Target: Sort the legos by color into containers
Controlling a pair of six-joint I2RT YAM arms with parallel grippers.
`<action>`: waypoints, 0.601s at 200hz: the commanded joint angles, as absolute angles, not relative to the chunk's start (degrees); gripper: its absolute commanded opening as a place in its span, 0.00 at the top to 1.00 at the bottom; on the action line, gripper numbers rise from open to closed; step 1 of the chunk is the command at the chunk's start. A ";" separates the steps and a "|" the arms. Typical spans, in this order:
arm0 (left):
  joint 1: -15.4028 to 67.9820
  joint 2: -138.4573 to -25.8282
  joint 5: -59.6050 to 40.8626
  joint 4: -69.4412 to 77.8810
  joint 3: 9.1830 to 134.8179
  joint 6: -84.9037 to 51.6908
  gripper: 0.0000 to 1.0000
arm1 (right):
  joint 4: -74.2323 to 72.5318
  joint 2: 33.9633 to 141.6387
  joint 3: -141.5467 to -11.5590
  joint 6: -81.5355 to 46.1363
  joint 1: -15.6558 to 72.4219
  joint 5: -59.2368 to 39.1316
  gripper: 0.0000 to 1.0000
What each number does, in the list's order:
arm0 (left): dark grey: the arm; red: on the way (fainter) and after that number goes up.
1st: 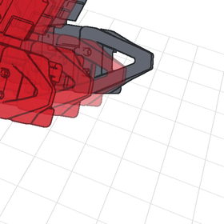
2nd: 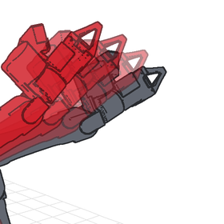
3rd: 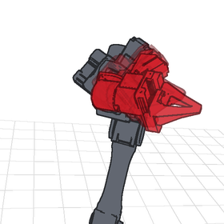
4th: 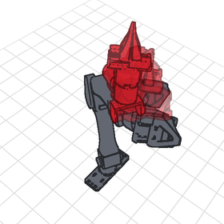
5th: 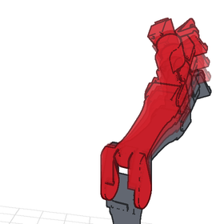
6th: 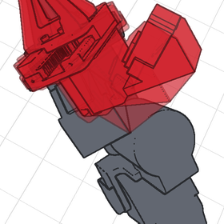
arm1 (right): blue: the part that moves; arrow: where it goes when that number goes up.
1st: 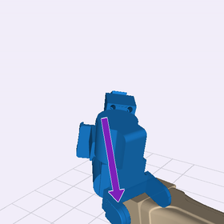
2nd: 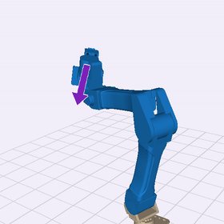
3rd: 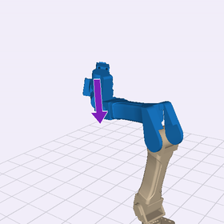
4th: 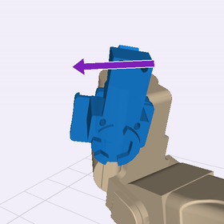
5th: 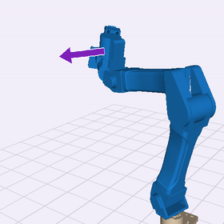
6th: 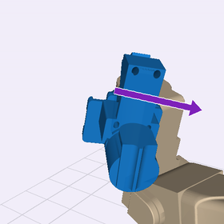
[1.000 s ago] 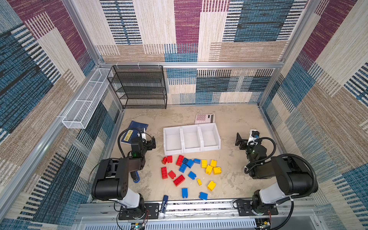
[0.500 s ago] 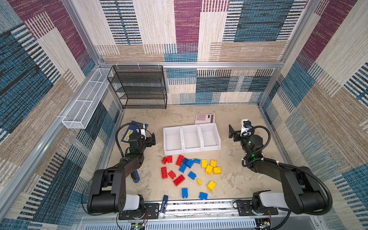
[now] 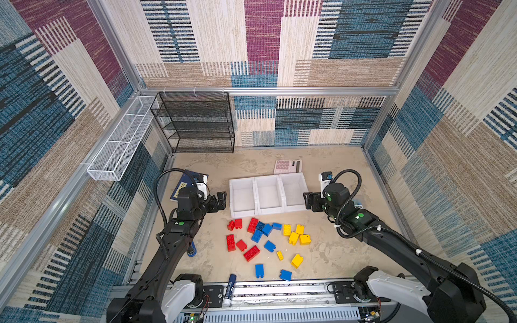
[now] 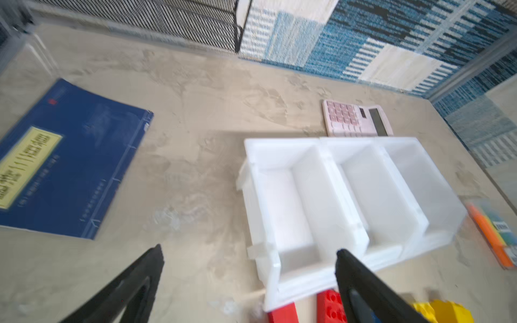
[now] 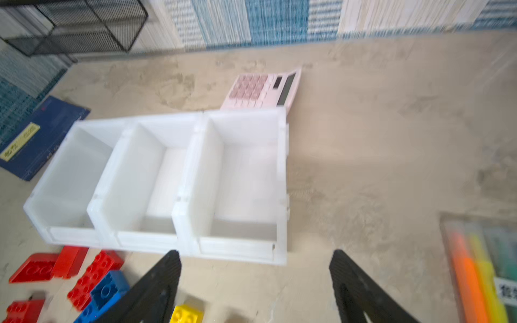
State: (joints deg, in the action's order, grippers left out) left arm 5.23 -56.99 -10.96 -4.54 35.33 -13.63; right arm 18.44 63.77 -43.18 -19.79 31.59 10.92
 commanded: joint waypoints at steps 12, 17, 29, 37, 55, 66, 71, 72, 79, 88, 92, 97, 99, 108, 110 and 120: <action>6.71 -57.21 -13.10 -6.42 34.38 -18.14 0.01 | 33.05 68.32 -45.51 -30.01 34.31 8.53 0.16; 6.97 -57.17 -13.07 -6.42 34.11 -18.27 0.02 | 33.41 69.25 -45.72 -30.75 34.72 7.67 0.16; 7.50 -56.98 -12.79 -6.42 33.47 -18.32 0.02 | 34.14 71.07 -45.99 -32.28 35.38 5.97 0.18; 7.80 -56.71 -12.81 -6.25 32.95 -18.12 0.02 | 34.73 72.19 -46.19 -33.05 35.96 5.38 0.19; 8.42 -56.32 -13.01 -5.55 32.15 -17.75 0.02 | 35.63 74.18 -47.12 -34.13 37.45 5.96 0.20; 8.68 -56.43 -13.21 -5.13 32.00 -17.83 0.02 | 35.39 75.39 -47.59 -34.67 38.08 5.76 0.21; 8.77 -56.59 -13.34 -5.08 32.01 -17.92 0.02 | 35.33 76.13 -47.88 -34.87 38.38 5.48 0.21; 8.78 -56.64 -13.39 -5.00 32.00 -17.93 0.02 | 35.33 76.21 -47.93 -34.92 38.44 5.42 0.21; 9.00 -56.85 -13.52 -4.93 32.01 -18.06 0.02 | 35.33 77.35 -48.31 -35.15 39.08 4.98 0.22; 9.27 -57.20 -13.77 -4.92 31.99 -18.19 0.02 | 35.68 78.75 -48.64 -35.39 39.75 4.79 0.22; 9.46 -57.29 -13.73 -4.92 31.99 -18.19 0.02 | 35.76 79.34 -48.75 -35.50 40.07 4.60 0.22; 9.68 -57.39 -13.67 -4.88 31.91 -18.28 0.03 | 35.90 80.07 -48.82 -35.52 40.36 4.27 0.22; 9.80 -57.41 -13.59 -4.84 31.86 -18.37 0.03 | 35.94 80.38 -48.83 -35.51 40.41 4.19 0.22; 10.31 -57.44 -13.05 -4.72 31.52 -18.61 0.03 | 36.12 81.42 -48.87 -35.51 40.66 3.57 0.23; 10.40 -57.43 -12.91 -4.65 31.44 -18.69 0.03 | 36.12 81.70 -48.80 -35.51 40.64 3.53 0.23; 10.88 -57.27 -11.94 -4.23 30.87 -19.17 0.03 | 35.88 82.62 -48.92 -35.51 40.78 3.19 0.25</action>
